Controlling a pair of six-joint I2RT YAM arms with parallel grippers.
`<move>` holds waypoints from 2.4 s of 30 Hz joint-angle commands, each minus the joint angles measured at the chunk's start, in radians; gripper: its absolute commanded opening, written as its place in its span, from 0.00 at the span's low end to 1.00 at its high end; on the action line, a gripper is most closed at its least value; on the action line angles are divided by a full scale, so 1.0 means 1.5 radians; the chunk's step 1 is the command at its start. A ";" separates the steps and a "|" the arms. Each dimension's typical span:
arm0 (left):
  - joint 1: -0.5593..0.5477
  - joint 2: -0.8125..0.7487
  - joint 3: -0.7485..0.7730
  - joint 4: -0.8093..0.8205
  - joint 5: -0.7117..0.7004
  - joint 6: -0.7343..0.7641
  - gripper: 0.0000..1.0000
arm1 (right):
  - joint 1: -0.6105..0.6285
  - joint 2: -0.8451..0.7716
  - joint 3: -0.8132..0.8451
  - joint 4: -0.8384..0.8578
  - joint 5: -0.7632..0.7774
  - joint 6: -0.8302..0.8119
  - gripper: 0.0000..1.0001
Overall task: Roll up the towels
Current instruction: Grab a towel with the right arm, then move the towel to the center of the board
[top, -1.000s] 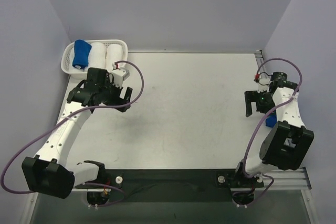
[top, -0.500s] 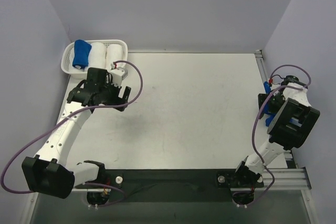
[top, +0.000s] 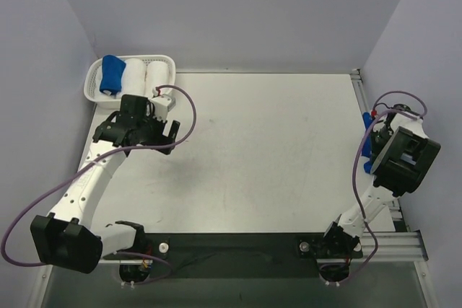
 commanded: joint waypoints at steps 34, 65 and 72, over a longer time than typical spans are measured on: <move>0.198 0.024 -0.067 0.000 0.325 0.130 0.93 | 0.567 -0.290 -0.170 -0.206 -0.254 -0.028 0.06; -0.220 0.336 -0.065 0.271 0.270 0.545 0.62 | 0.411 -0.066 0.098 -0.198 -0.178 -0.004 0.03; -0.246 0.360 -0.067 0.284 0.261 0.568 0.59 | 0.411 -0.024 0.139 -0.199 -0.171 0.010 0.03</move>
